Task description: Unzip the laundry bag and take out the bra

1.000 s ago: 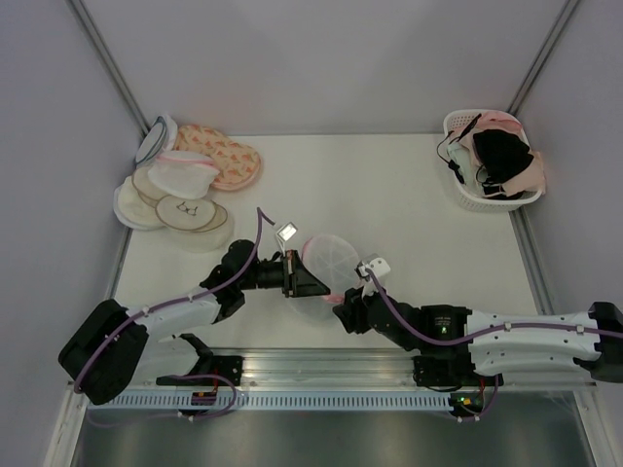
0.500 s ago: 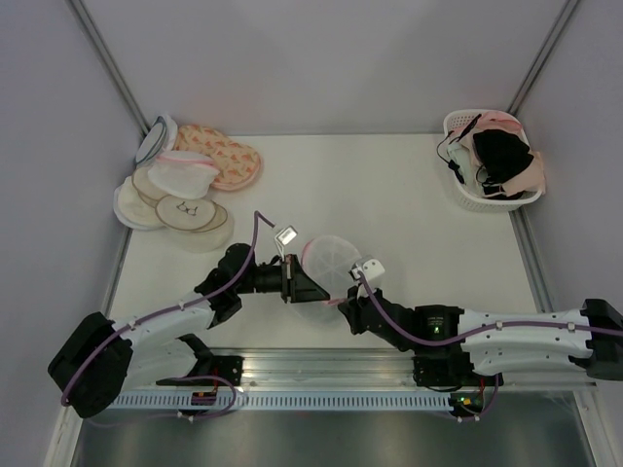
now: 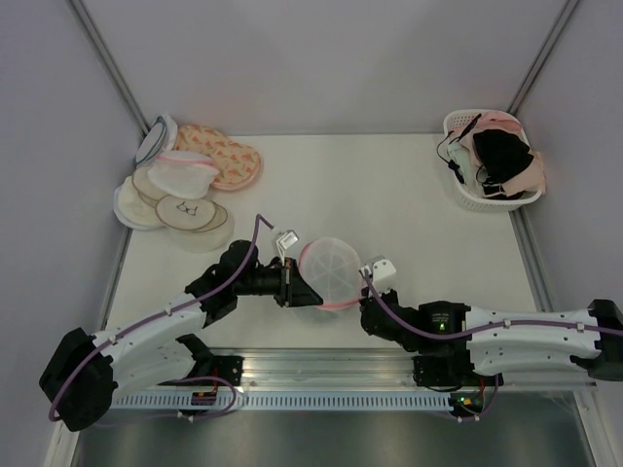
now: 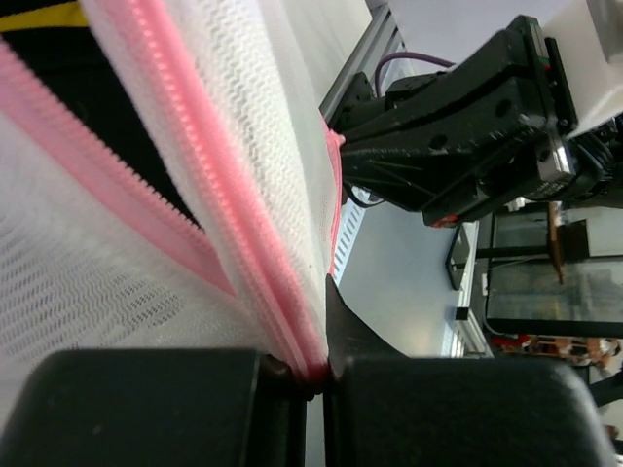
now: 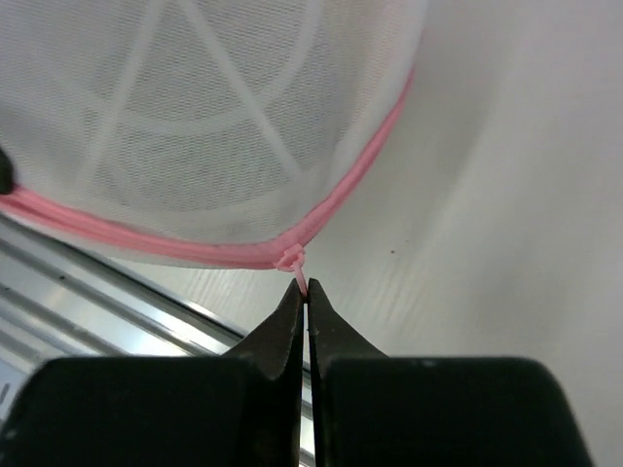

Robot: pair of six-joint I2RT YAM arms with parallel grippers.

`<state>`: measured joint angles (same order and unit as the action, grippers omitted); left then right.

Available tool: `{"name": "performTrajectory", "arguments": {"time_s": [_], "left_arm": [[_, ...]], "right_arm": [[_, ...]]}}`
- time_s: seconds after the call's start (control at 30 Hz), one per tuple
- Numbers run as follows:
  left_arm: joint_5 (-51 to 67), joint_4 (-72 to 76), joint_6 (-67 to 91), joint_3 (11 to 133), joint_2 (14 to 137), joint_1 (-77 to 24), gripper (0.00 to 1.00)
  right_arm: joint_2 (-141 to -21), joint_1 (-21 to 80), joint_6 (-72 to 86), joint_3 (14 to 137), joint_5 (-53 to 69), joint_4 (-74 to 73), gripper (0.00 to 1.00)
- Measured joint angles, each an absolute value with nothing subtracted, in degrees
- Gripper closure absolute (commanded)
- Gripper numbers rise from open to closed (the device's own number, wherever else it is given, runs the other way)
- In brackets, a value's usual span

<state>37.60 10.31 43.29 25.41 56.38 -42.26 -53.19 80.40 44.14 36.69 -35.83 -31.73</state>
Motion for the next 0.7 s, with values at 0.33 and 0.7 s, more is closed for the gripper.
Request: {"name": "performTrajectory", "arguments": {"time_s": [0.33,0.7], "left_arm": [[37.6,-0.99,33.52,34.35,58.67,-42.22,0.97],[35.44,11.31,40.84,39.77,75.88,-41.5,0.26]], "right_arm": [[-59.99,80.4,51.16,40.66,-43.86,-41.17,0.99],[-53.08,80.34,46.17,36.62,-40.62,-33.8,1.0]]}}
